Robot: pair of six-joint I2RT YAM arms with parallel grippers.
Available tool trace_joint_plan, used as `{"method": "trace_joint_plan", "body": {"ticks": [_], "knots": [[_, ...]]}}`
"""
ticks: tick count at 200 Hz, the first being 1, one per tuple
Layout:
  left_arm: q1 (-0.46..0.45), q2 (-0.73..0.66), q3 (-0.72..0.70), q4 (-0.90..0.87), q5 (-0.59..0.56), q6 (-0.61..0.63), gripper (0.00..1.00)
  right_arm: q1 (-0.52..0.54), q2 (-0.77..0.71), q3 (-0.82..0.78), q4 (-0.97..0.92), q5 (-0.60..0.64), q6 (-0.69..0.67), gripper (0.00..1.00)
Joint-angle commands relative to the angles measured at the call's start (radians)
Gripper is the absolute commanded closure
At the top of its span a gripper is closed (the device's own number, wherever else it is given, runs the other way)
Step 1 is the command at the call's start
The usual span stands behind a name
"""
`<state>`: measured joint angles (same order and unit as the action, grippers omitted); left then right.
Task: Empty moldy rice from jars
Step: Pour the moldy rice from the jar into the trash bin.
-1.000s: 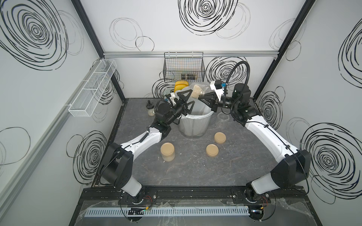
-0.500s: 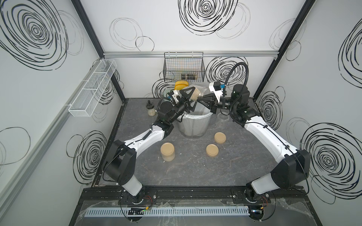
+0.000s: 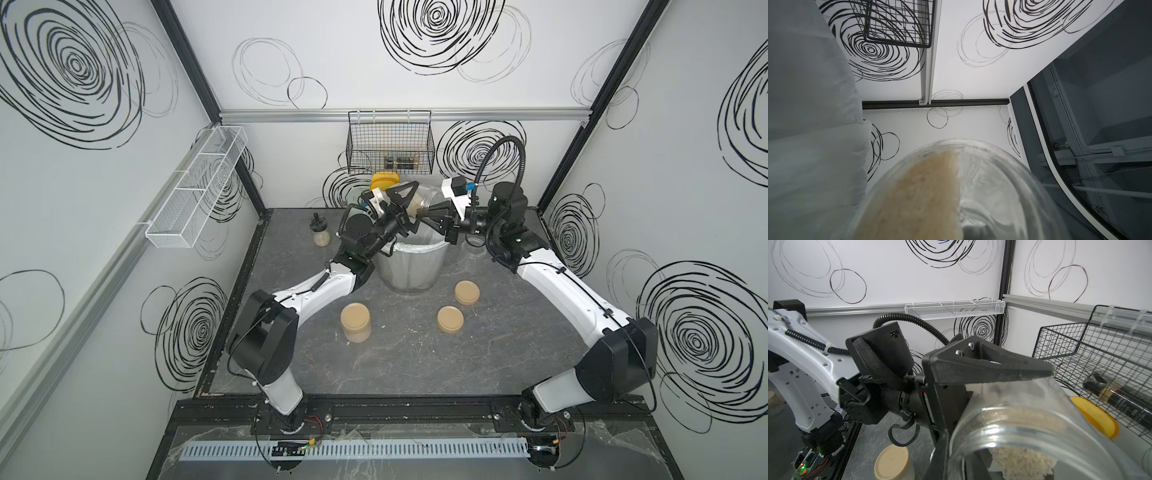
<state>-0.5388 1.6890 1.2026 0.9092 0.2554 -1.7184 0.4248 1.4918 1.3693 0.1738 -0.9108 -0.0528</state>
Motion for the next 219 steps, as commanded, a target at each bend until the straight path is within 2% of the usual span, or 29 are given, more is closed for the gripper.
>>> {"method": "trace_joint_plan", "body": {"ticks": [1, 12, 22, 37, 60, 76, 84, 129, 150, 177, 200, 219], "knots": [[-0.009, 0.016, 0.025, 0.157, -0.005, 0.002, 0.16, 0.024, -0.050, -0.004, 0.068, -0.058, -0.005, 1.00], [-0.007, 0.023, 0.029, 0.170, -0.004, 0.000, 0.21, 0.023, -0.050, -0.006, 0.064, -0.052, -0.007, 1.00], [-0.006, 0.023, 0.033, 0.168, -0.002, 0.007, 0.22, 0.024, -0.051, -0.010, 0.063, -0.042, -0.007, 0.98], [-0.004, 0.019, 0.036, 0.153, -0.003, 0.025, 0.22, 0.025, -0.068, -0.030, 0.078, 0.004, -0.004, 0.77], [0.005, 0.007, 0.033, 0.138, -0.008, 0.050, 0.23, 0.023, -0.114, -0.087, 0.125, 0.083, 0.002, 0.37], [0.012, -0.003, 0.034, 0.125, -0.011, 0.075, 0.24, 0.021, -0.133, -0.103, 0.121, 0.124, 0.002, 0.20], [0.016, -0.007, 0.036, 0.119, -0.014, 0.091, 0.25, 0.022, -0.145, -0.105, 0.105, 0.151, 0.005, 0.00], [0.040, -0.011, 0.088, 0.043, -0.010, 0.180, 0.27, 0.001, -0.297, -0.260, 0.137, 0.310, 0.078, 0.02], [0.052, -0.019, 0.100, 0.018, -0.002, 0.223, 0.27, -0.028, -0.402, -0.321, 0.033, 0.402, 0.175, 0.02], [0.065, -0.052, 0.105, -0.086, -0.002, 0.357, 0.27, -0.062, -0.605, -0.516, -0.050, 0.484, 0.312, 0.02], [0.081, -0.061, 0.107, -0.128, 0.010, 0.415, 0.27, -0.069, -0.806, -0.676, -0.128, 0.589, 0.397, 0.02], [0.093, -0.073, 0.110, -0.161, 0.009, 0.462, 0.27, -0.075, -0.928, -0.757, -0.243, 0.629, 0.455, 0.02]]}}
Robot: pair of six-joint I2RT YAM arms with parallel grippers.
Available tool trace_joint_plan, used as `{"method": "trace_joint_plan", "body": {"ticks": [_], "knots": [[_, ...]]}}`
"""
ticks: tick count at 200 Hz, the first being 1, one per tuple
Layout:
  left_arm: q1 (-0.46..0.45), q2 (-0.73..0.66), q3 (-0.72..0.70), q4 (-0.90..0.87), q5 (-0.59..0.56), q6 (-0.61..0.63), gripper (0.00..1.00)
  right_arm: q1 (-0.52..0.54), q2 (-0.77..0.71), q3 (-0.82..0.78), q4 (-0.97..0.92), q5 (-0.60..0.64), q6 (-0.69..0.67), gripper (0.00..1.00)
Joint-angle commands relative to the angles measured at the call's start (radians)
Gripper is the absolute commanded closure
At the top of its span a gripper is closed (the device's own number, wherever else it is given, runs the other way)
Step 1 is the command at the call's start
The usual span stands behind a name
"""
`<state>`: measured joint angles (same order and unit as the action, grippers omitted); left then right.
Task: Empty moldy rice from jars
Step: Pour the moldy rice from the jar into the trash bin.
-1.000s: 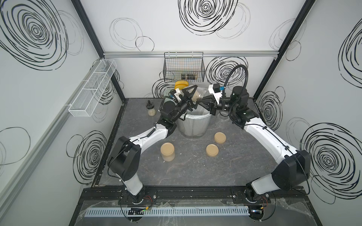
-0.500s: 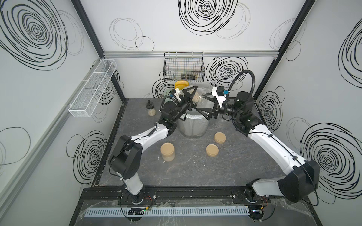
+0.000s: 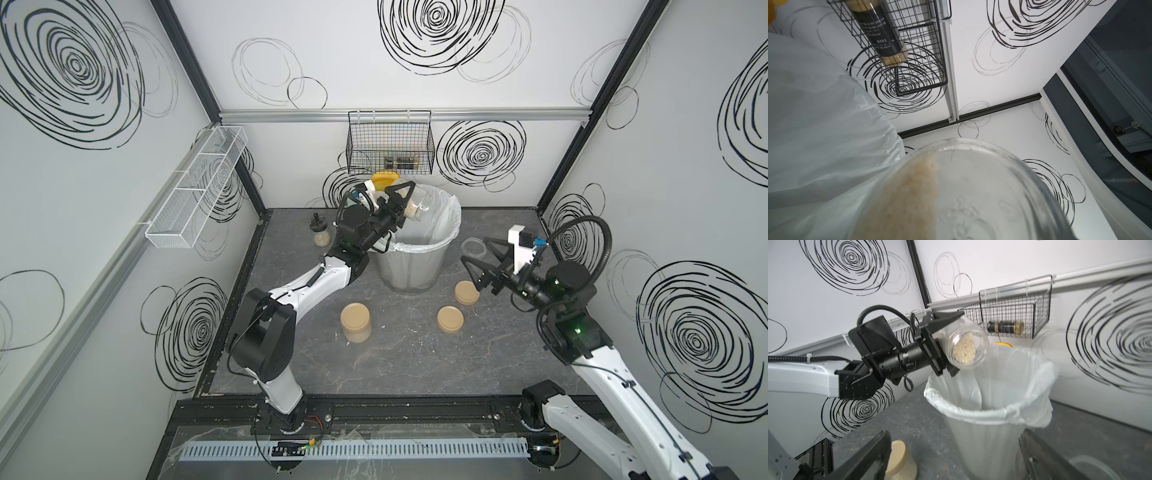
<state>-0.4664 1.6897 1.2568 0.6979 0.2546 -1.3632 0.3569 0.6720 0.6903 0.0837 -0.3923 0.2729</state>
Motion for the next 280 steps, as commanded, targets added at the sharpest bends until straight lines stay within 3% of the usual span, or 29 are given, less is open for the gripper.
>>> {"method": "trace_joint_plan", "body": {"ticks": [1, 56, 86, 192, 280], "knots": [[0.021, -0.074, 0.056, 0.048, 0.009, 0.111, 0.27, -0.007, -0.113, -0.082, -0.159, 0.113, 0.131, 0.02], [0.028, -0.084, 0.089, -0.012, 0.003, 0.200, 0.27, -0.007, -0.418, -0.329, -0.260, 0.178, 0.333, 0.02], [0.028, -0.071, 0.116, -0.044, 0.013, 0.216, 0.28, -0.008, -0.494, -0.366, -0.320, 0.224, 0.351, 0.02], [0.003, -0.107, 0.189, -0.276, -0.051, 0.456, 0.29, -0.009, -0.464, -0.400, -0.323, 0.193, 0.319, 0.02], [-0.001, -0.117, 0.204, -0.325, -0.079, 0.540, 0.29, -0.008, -0.453, -0.408, -0.306, 0.198, 0.320, 0.02]]}}
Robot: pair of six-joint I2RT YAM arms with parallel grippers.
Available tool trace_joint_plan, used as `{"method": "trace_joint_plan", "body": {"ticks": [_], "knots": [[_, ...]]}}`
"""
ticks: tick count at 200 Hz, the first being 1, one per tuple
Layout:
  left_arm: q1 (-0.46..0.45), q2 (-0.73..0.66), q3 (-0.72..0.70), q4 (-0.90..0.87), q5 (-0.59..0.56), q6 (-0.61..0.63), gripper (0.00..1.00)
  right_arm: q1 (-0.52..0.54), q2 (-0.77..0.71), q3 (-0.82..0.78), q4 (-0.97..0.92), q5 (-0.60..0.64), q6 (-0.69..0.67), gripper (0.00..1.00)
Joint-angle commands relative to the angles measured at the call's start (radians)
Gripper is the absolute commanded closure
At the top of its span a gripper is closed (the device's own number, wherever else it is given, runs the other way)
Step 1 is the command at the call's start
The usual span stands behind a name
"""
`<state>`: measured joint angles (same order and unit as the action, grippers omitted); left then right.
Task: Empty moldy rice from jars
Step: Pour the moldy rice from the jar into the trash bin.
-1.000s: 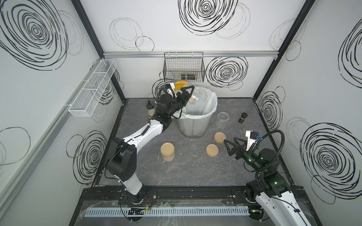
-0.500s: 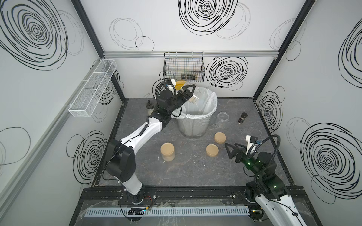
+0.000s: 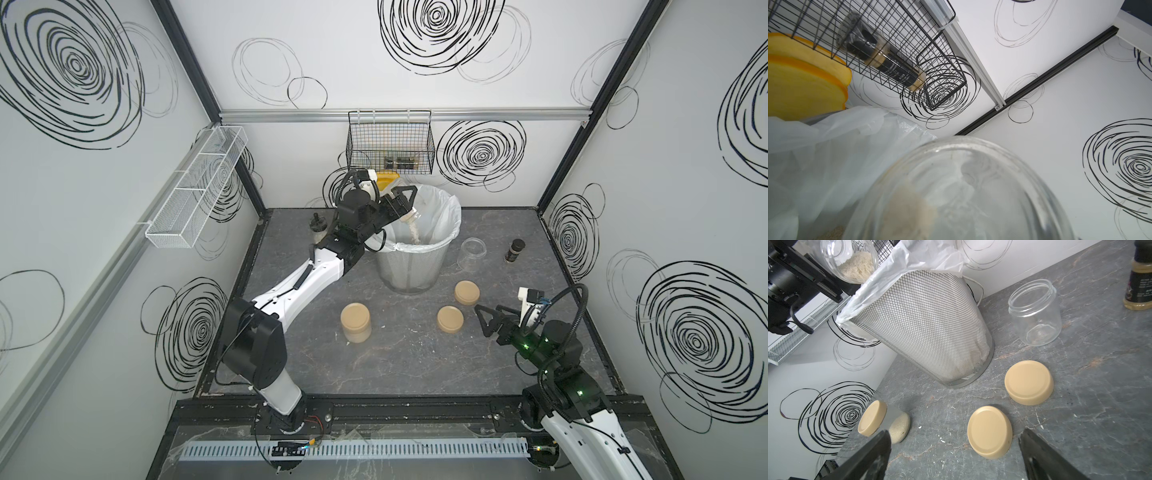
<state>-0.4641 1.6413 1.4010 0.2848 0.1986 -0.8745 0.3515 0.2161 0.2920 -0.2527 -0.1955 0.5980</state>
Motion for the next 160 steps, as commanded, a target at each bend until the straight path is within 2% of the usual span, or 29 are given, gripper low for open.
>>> {"method": "trace_joint_plan", "body": {"ticks": [1, 90, 160], "knots": [[-0.003, -0.069, 0.059, 0.089, -0.024, 0.053, 0.29, -0.003, 0.003, -0.010, 0.030, 0.001, -0.006, 0.02], [-0.023, -0.088, 0.087, 0.024, -0.063, 0.196, 0.29, -0.003, 0.009, -0.007, 0.024, -0.001, 0.007, 0.02], [-0.054, -0.107, 0.111, -0.028, -0.113, 0.386, 0.28, -0.004, 0.014, 0.004, 0.030, -0.002, 0.020, 0.02]]}}
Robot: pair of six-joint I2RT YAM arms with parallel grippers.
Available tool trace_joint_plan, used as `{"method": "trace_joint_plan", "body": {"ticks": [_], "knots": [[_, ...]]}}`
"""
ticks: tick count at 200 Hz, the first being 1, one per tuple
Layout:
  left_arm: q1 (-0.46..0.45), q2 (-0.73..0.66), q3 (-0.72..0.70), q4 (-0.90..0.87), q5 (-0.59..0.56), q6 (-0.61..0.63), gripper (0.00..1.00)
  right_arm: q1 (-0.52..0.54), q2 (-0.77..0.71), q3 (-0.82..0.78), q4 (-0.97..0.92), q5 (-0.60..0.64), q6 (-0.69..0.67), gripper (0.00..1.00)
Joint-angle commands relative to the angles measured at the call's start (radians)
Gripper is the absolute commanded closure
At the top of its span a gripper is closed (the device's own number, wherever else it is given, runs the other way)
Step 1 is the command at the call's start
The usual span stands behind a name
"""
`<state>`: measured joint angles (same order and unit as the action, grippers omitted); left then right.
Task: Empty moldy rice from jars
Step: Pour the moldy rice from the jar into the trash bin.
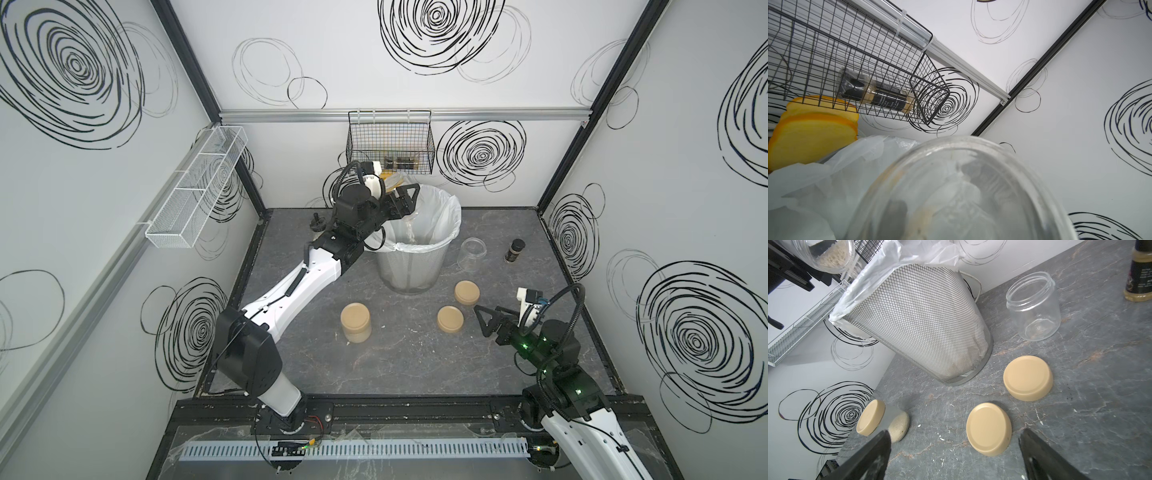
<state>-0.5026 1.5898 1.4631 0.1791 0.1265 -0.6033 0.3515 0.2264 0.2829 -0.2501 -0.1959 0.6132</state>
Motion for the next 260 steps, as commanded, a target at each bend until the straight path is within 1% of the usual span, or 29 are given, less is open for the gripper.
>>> {"method": "trace_joint_plan", "body": {"ticks": [1, 19, 25, 52, 93, 134, 184, 194, 214, 233, 248, 260], "knots": [[-0.016, -0.056, 0.050, 0.076, -0.042, 0.119, 0.28, -0.003, 0.004, 0.014, 0.026, -0.001, 0.004, 0.02], [-0.031, -0.052, 0.075, 0.049, -0.059, 0.172, 0.28, -0.004, 0.004, 0.023, 0.013, 0.001, -0.003, 0.02], [-0.037, -0.050, 0.086, 0.036, -0.069, 0.216, 0.28, -0.004, 0.003, 0.020, 0.011, 0.001, -0.003, 0.02], [-0.068, -0.044, 0.113, -0.001, -0.122, 0.324, 0.28, -0.003, 0.002, 0.005, 0.022, 0.004, 0.011, 0.02], [-0.091, -0.030, 0.132, -0.027, -0.171, 0.426, 0.29, -0.004, 0.005, 0.004, 0.032, -0.001, 0.016, 0.02], [-0.114, -0.003, 0.166, -0.055, -0.197, 0.548, 0.29, -0.003, -0.001, 0.012, 0.012, 0.006, 0.005, 0.02], [-0.126, 0.025, 0.187, -0.073, -0.200, 0.675, 0.30, -0.003, -0.007, 0.014, 0.003, 0.003, 0.007, 0.02], [-0.131, 0.027, 0.187, -0.077, -0.207, 0.714, 0.30, -0.004, -0.008, 0.011, 0.003, 0.003, 0.007, 0.02], [-0.147, 0.043, 0.199, -0.095, -0.206, 0.832, 0.29, -0.003, -0.010, 0.005, 0.009, -0.002, 0.004, 0.02], [-0.164, 0.072, 0.227, -0.124, -0.244, 0.933, 0.29, -0.004, -0.011, 0.003, 0.014, -0.004, 0.003, 0.02], [-0.165, 0.096, 0.248, -0.141, -0.270, 0.966, 0.29, -0.004, -0.011, 0.006, 0.013, -0.005, 0.002, 0.02], [-0.160, 0.110, 0.258, -0.154, -0.275, 0.959, 0.29, -0.003, -0.012, 0.009, 0.009, -0.005, -0.001, 0.02]]}}
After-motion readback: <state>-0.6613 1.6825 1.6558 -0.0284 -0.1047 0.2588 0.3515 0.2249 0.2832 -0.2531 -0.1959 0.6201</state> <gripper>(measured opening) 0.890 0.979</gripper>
